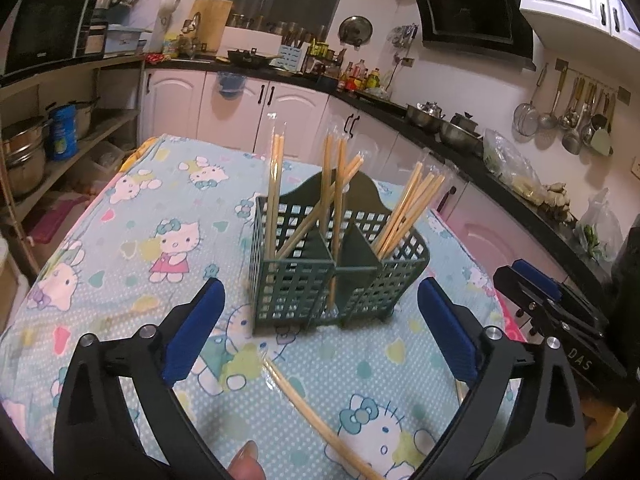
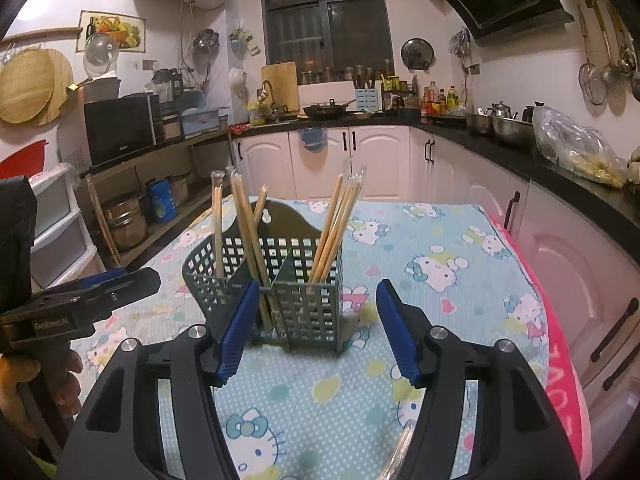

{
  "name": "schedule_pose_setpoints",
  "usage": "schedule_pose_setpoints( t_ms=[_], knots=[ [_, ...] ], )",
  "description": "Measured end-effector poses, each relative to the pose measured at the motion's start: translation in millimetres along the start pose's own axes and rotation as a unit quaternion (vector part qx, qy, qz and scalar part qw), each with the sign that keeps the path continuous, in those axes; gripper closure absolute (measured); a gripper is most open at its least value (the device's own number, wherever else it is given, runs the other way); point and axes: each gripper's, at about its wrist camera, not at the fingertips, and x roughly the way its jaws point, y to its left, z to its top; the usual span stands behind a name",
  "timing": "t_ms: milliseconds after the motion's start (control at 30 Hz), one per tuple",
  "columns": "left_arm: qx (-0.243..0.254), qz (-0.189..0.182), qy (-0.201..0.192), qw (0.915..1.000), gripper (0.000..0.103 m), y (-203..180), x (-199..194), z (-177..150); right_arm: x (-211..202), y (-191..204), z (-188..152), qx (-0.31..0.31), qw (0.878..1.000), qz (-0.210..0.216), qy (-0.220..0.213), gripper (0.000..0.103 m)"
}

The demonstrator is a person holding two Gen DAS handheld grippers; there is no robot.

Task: Organize utensils
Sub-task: 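Pull both open tools back from the caddy over the remaining chopsticks, then lower both tools onto the last wrapped chopsticks lying on the cloth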

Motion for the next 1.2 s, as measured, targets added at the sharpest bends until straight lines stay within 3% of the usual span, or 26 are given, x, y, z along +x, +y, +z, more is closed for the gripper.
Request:
schedule_pose_setpoints(
  t_ms=[400, 1200],
  knots=[
    [0.009, 0.014, 0.011, 0.9998, 0.015, 2.2, -5.8, -16.0, -11.2, 2.5, -14.6, -0.007, 1.0, 0.002, 0.01, 0.044],
    [0.014, 0.026, 0.07, 0.9971, 0.015, 0.4, 3.2, -63.7, -10.1, -15.5, -63.4, 0.005, 0.997, -0.002, 0.076, 0.043]
  ],
)
